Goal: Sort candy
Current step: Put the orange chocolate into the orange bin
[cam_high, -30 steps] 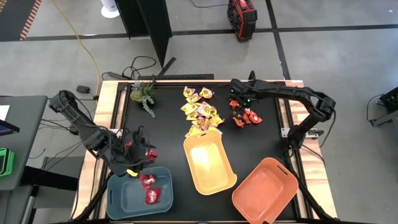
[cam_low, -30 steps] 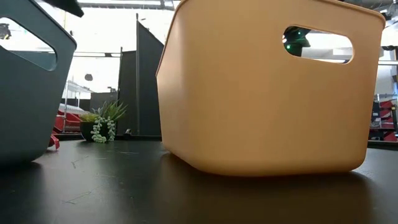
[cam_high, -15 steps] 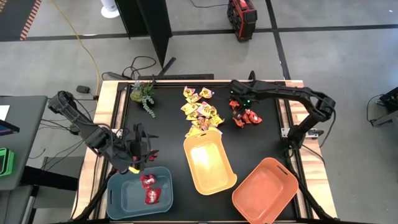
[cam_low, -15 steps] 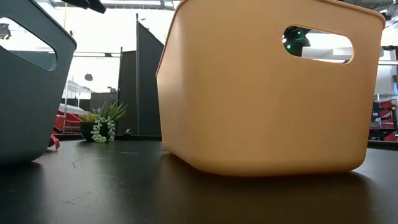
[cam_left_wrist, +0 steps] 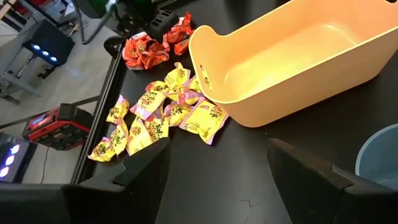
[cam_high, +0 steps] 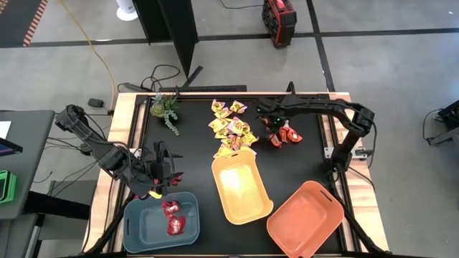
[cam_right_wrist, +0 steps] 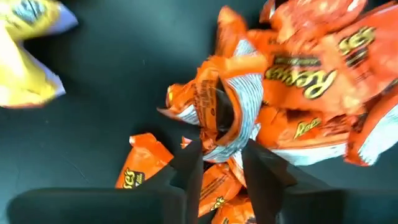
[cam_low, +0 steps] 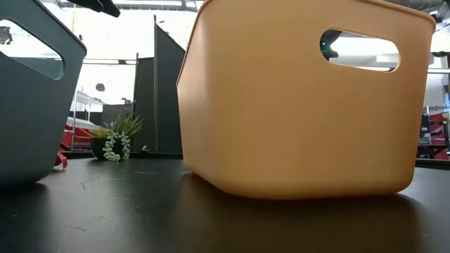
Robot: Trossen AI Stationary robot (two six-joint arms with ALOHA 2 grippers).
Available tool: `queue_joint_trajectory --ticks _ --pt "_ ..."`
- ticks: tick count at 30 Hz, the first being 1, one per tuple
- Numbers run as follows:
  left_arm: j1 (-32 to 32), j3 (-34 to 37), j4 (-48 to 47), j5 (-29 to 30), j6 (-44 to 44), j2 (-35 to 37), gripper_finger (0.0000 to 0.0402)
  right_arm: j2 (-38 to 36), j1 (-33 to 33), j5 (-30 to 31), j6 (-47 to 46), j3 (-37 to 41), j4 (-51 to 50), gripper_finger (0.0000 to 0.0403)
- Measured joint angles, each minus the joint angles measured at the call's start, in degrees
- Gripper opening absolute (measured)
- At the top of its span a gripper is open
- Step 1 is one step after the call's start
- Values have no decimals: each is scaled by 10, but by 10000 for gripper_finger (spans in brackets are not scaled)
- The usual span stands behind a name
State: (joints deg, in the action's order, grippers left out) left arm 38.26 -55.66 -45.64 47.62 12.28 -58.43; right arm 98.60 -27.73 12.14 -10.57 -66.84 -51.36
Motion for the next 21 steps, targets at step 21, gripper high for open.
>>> queue_joint_trajectory --ticks 21 --pt "0 0 1 0 17 0 262 -2 59 14 53 -102 -48 1"
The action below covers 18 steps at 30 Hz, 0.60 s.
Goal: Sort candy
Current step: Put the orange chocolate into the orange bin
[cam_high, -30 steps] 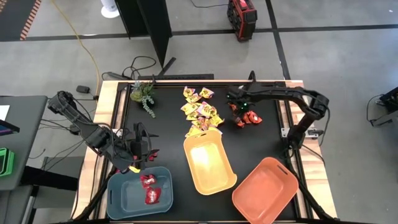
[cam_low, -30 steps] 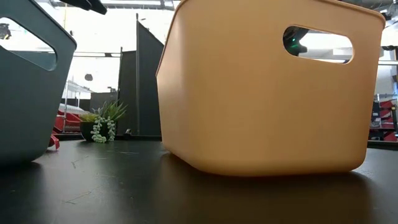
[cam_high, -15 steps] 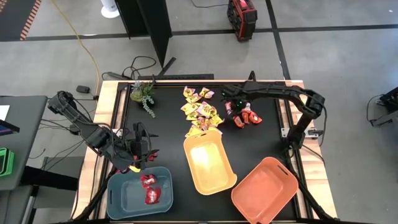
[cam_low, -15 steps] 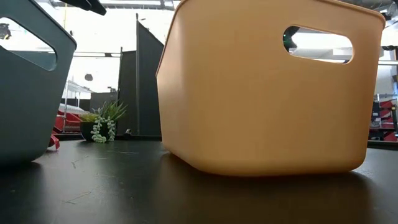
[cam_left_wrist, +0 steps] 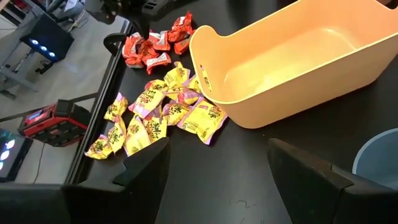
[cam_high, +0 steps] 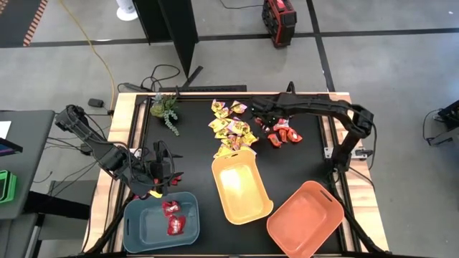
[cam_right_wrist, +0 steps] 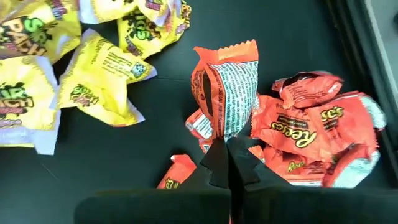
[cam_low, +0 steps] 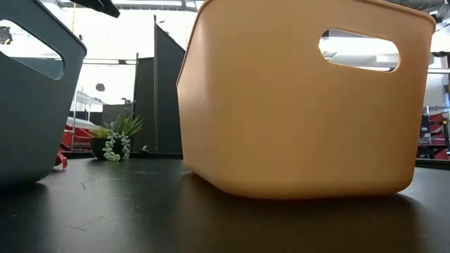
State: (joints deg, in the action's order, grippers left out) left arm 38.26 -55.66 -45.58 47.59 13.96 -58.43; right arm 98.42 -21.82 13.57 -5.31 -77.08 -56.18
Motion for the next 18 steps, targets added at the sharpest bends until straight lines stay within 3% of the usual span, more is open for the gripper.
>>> queue_joint_trajectory --ticks 10,18 --pt "-28 0 3 26 26 -5 262 -73 85 16 -13 -24 -46 1" --pt "-85 0 10 27 30 -34 262 -178 227 19 -69 -24 -101 0"
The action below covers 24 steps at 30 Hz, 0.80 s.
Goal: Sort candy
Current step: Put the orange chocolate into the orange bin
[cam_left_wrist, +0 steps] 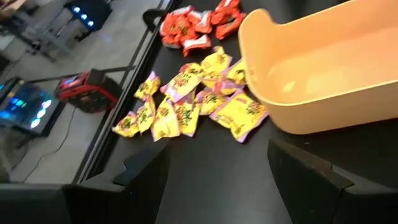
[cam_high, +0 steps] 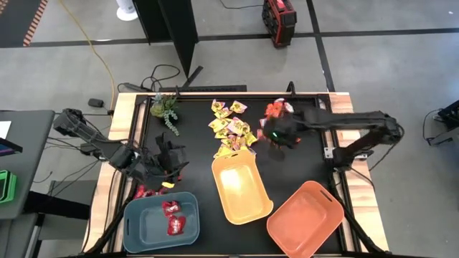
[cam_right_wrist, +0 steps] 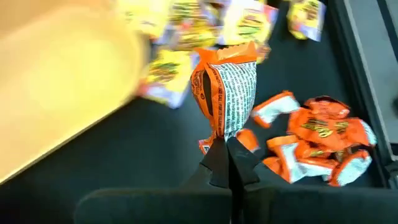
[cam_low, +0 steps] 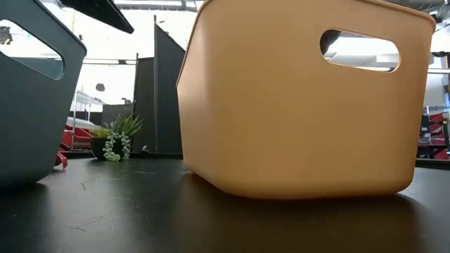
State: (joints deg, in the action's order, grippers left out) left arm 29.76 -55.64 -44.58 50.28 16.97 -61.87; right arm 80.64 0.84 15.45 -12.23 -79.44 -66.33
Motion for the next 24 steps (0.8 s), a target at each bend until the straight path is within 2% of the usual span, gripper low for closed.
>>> queue_joint_trajectory --ticks 4,10,18,24 --pt "-23 0 21 -3 -18 -18 262 -39 106 21 -58 0 -35 0" --pt "-45 0 63 -23 -28 -36 262 -59 283 51 -209 0 -98 0" --pt "-60 0 105 -37 -6 -39 262 -17 490 43 -440 0 -112 0" --pt "-90 0 151 -57 15 -39 263 47 592 1 -622 0 -96 2"
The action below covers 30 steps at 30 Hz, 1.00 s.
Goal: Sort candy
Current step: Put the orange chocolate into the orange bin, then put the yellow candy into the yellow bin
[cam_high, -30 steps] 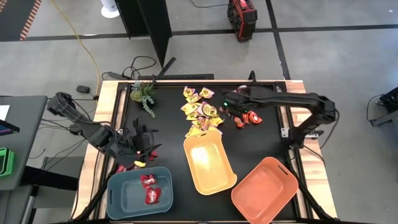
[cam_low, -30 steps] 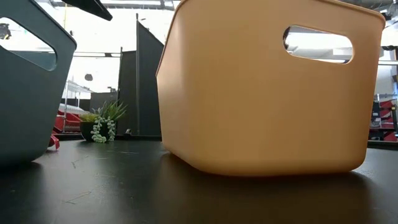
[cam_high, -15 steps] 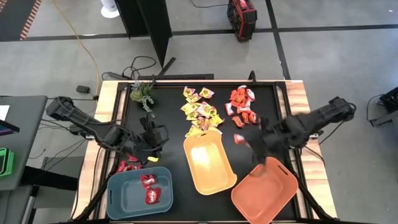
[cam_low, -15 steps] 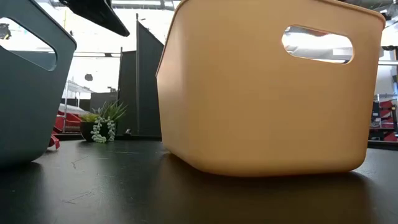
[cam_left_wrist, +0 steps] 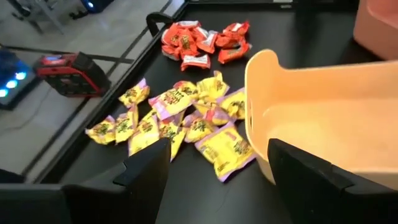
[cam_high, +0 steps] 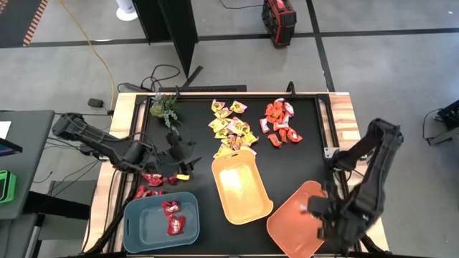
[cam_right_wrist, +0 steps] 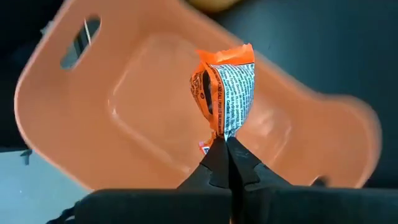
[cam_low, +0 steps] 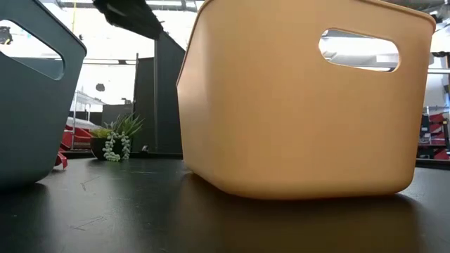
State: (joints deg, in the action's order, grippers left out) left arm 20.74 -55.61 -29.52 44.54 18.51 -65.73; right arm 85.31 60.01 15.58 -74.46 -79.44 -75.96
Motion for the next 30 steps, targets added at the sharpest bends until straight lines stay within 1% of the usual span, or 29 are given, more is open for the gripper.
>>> queue_joint_trajectory --ticks 2,3,6,9,12,15,17,18,20,23,26,30 --pt "-21 0 13 -37 -10 0 268 23 15 -7 -39 0 -3 10" --pt "-33 0 17 -68 -15 0 272 35 19 -7 -55 0 -6 17" --pt "-75 0 19 -147 -29 0 295 62 18 -10 -95 0 -20 53" --pt "-121 0 19 -190 -50 0 327 85 10 -14 -95 0 -20 106" --pt "-175 0 18 -222 -74 0 354 97 1 -15 -75 0 -22 172" --pt "-249 0 20 -257 -75 -3 363 102 -9 -12 -47 0 -21 235" --pt "-307 -8 15 -272 -64 -19 360 101 -17 -8 -33 0 -20 265" --pt "-338 -17 5 -290 -65 -29 358 99 -22 -7 -29 0 -21 276" --pt "-402 -45 -15 -344 -75 -59 352 93 -37 -7 -16 0 -22 290" --pt "-488 -106 -36 -407 -97 -122 345 87 -63 -4 7 0 -23 298" --pt "-557 -184 -70 -443 -134 -208 339 85 -89 -4 33 0 -23 299" --pt "-629 -298 -118 -525 -171 -336 336 84 -125 -3 66 0 -21 299"
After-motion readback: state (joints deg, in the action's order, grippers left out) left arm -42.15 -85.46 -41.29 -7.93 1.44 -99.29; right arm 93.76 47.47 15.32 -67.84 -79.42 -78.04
